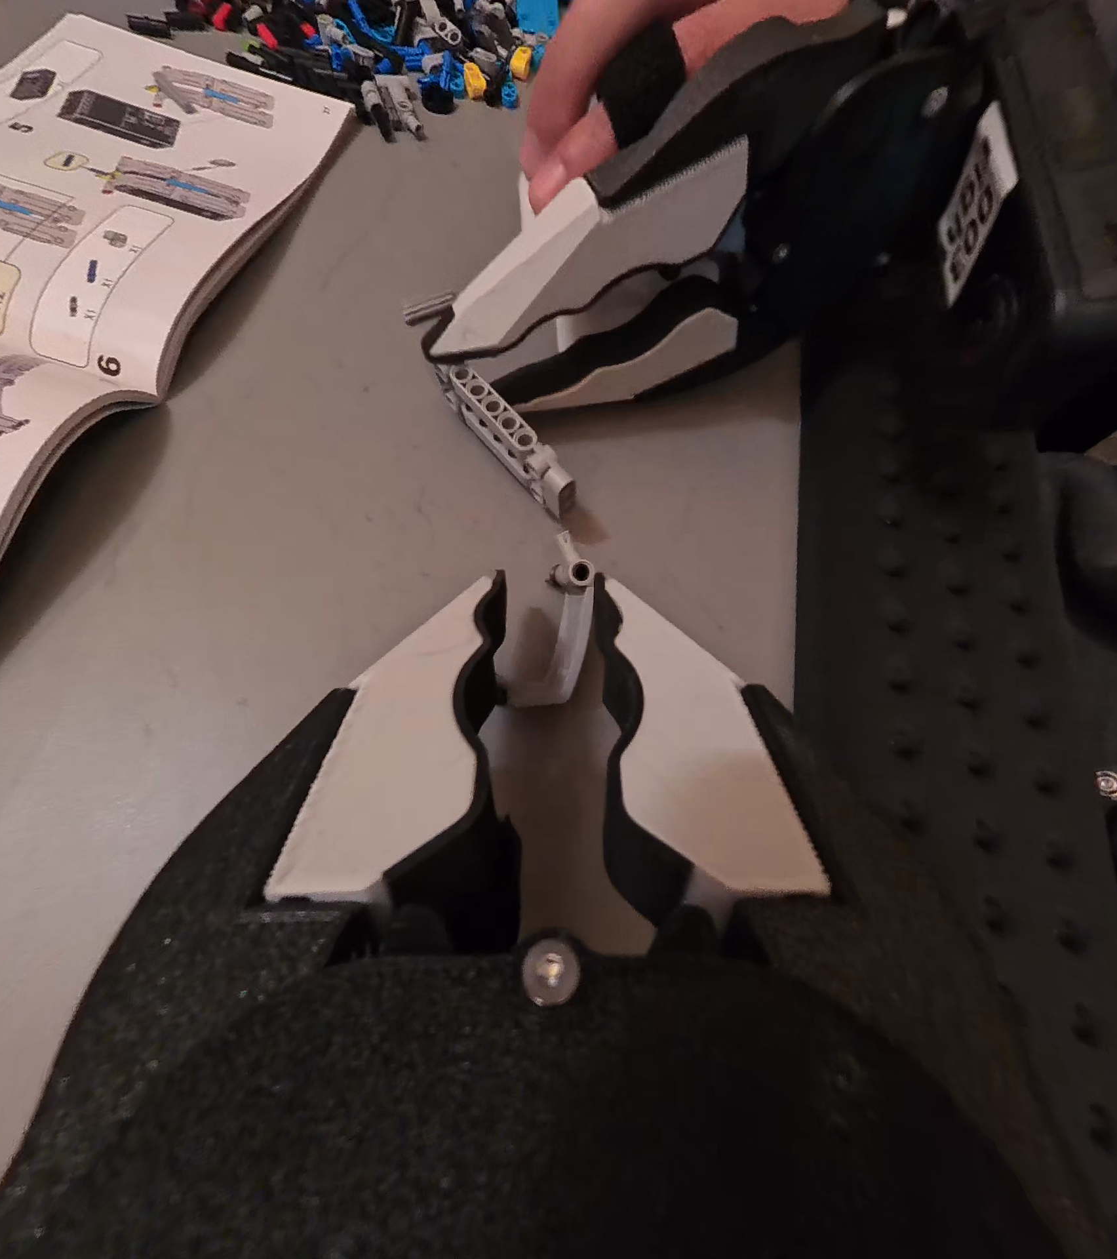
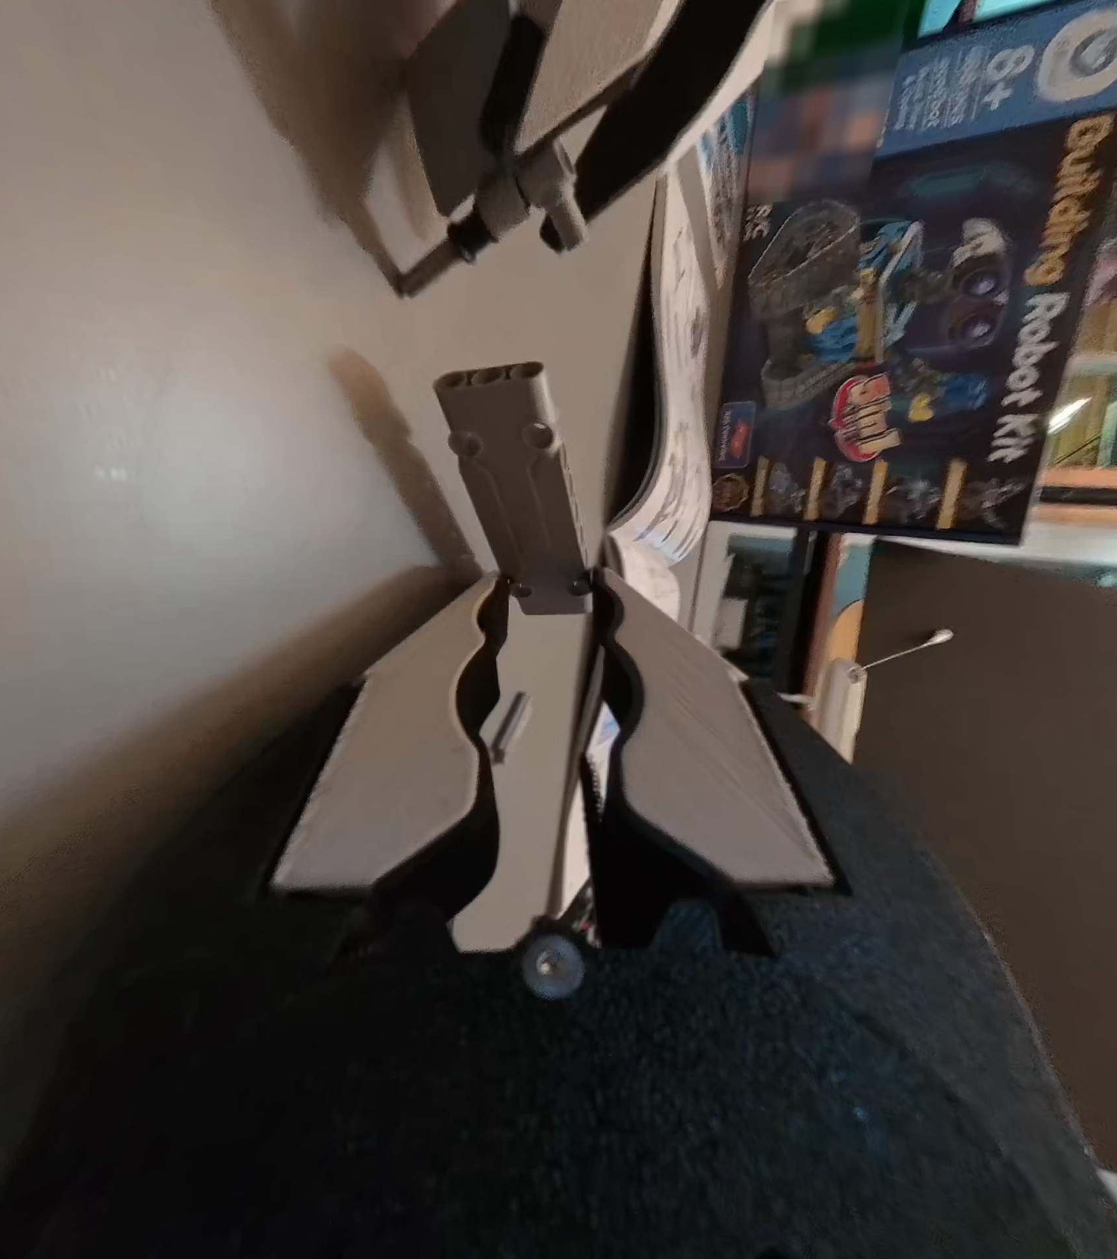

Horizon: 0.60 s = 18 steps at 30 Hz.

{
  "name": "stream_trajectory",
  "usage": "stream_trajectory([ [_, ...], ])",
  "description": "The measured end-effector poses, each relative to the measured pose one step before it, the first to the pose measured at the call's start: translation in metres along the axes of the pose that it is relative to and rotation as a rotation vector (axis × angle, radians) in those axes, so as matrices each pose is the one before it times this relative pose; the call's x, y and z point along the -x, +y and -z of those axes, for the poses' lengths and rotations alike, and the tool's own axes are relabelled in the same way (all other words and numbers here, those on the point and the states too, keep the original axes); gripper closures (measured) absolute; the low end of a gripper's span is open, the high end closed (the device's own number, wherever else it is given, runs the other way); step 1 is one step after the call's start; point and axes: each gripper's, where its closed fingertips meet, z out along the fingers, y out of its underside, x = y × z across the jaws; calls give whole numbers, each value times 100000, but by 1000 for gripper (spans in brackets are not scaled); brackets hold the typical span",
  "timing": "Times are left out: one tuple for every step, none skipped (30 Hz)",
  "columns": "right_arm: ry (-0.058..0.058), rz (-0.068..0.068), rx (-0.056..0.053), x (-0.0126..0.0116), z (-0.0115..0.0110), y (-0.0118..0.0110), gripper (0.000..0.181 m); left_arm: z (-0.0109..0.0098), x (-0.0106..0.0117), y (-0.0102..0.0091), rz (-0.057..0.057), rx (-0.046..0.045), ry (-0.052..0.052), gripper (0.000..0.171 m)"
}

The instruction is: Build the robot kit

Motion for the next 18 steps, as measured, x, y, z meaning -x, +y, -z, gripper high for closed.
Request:
stream_trajectory([
  [-2588,-2491,4181,317,-103,70,158,-147,116,57,940,632,92,148],
  [-408,299,3449,34,94,-55,158,-135,81,147,313,1101,119,152],
  [87,2889,1862,2,294,-184,158,-89,-29,76,-405,647,511,160],
  [169,992,2034,-82,336,-75,158,-21,54,-28,119,18,-48,163],
  [-3778,-1605,2140,449,305,15,158,65,164,-162,1272,-908,-272,167],
  [-2997,-2892,1407,407,267,32,158,117,293,-162,2730,-1072,-367,167],
  [-622,-1349,1060,135,244,81,158,121,407,-66,4209,-563,-332,167],
  [-445,775,763,158,262,115,158,81,331,-17,3995,-422,234,166],
  [-118,694,1264,84,201,166,158,77,224,13,2318,-362,363,163],
  [-308,-225,948,113,153,99,158,66,387,125,1438,384,-1254,160],
  [-573,-741,-237,140,148,-39,158,48,716,122,1430,652,-3427,157],
  [-646,-808,-643,90,147,-71,158,106,947,12,1592,13,-4757,157],
  [-588,-1578,-1006,27,140,-104,158,116,596,-66,1217,-496,-2201,156],
  [-298,-2225,-1218,-66,106,-131,158,88,263,-34,2088,-275,337,156],
  [-340,-2120,-1197,-64,44,-112,158,29,210,20,2794,16,875,156],
  [226,-1523,-875,-114,-22,-53,158,6,87,-4,2021,-293,1307,156],
  [717,-745,-490,-147,-93,12,158,48,-118,-68,952,-650,1898,156],
  [818,-342,-148,-91,-139,62,158,92,-140,-96,151,-692,1305,156],
])
